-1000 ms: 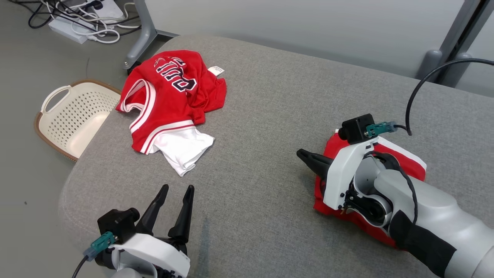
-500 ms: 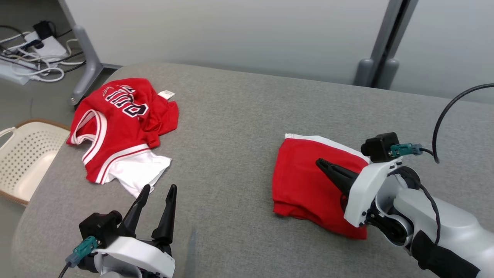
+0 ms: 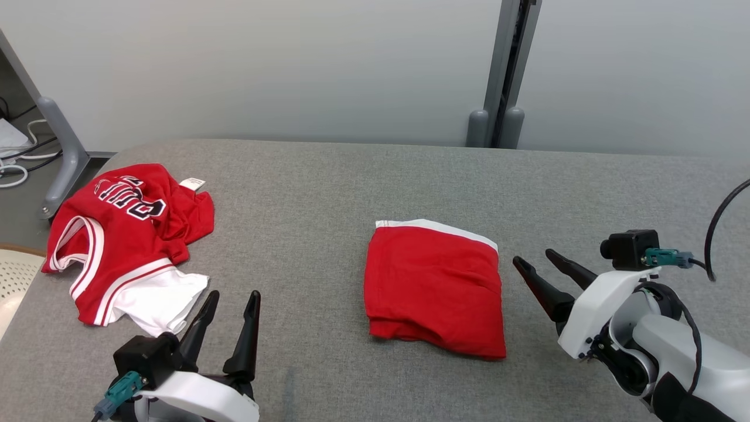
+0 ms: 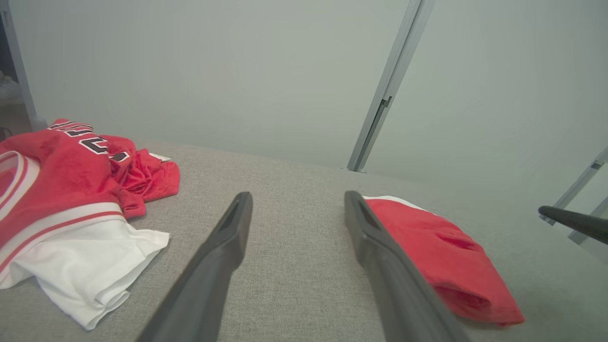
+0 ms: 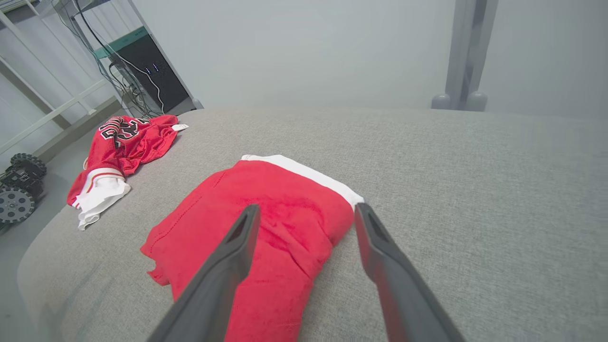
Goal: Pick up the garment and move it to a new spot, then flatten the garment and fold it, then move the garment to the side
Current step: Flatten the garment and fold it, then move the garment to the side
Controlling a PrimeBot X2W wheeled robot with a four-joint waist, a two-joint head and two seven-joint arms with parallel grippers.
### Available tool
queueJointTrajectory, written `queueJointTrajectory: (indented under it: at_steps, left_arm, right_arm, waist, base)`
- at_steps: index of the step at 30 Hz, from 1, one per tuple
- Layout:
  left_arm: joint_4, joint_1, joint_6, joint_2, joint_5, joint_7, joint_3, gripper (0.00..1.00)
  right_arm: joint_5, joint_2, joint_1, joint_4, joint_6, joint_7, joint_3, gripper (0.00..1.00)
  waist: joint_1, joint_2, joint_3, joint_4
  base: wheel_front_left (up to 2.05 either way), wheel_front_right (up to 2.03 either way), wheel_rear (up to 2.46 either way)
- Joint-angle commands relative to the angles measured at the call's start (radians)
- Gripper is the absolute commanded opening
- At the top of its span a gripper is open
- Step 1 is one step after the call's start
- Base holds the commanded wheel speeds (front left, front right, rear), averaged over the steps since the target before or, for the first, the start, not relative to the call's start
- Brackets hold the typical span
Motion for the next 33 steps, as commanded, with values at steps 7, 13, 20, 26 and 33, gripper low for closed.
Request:
queueJointTrajectory:
  at_steps: [7,13,20,26,33]
  left_arm:
    - [-0.008,0.001,0.003,0.012,0.007,0.004,-0.007,1.00]
    - [-0.008,-0.006,0.003,0.009,0.005,0.007,-0.015,1.00]
    - [0.001,-0.017,-0.003,0.000,0.001,0.009,-0.024,1.00]
    - [0.014,-0.029,-0.010,-0.009,-0.001,0.008,-0.030,1.00]
    - [0.027,-0.035,-0.014,-0.014,-0.003,0.004,-0.028,1.00]
  right_arm:
    - [0.008,0.011,0.035,0.041,0.002,-0.018,-0.046,1.00]
    - [0.072,0.042,0.030,0.120,0.002,0.045,-0.087,1.00]
    - [0.185,0.105,0.010,0.236,0.002,0.234,-0.129,1.00]
    - [0.319,0.129,0.019,0.322,0.002,0.401,-0.198,1.00]
    - [0.440,0.164,0.053,0.387,0.001,0.540,-0.267,1.00]
  waist:
    - [0.0000,0.0000,0.000,0.019]
    - [0.0000,0.0000,0.014,0.048]
    - [0.0000,0.0000,0.031,0.091]
    - [0.0000,0.0000,0.050,0.135]
    - [0.0000,0.0000,0.065,0.169]
  base:
    - [0.00,0.00,0.00]
    - [0.00,0.00,0.00]
    - [0.00,0.00,0.00]
    - [0.00,0.00,0.00]
    - [0.00,0.00,0.00]
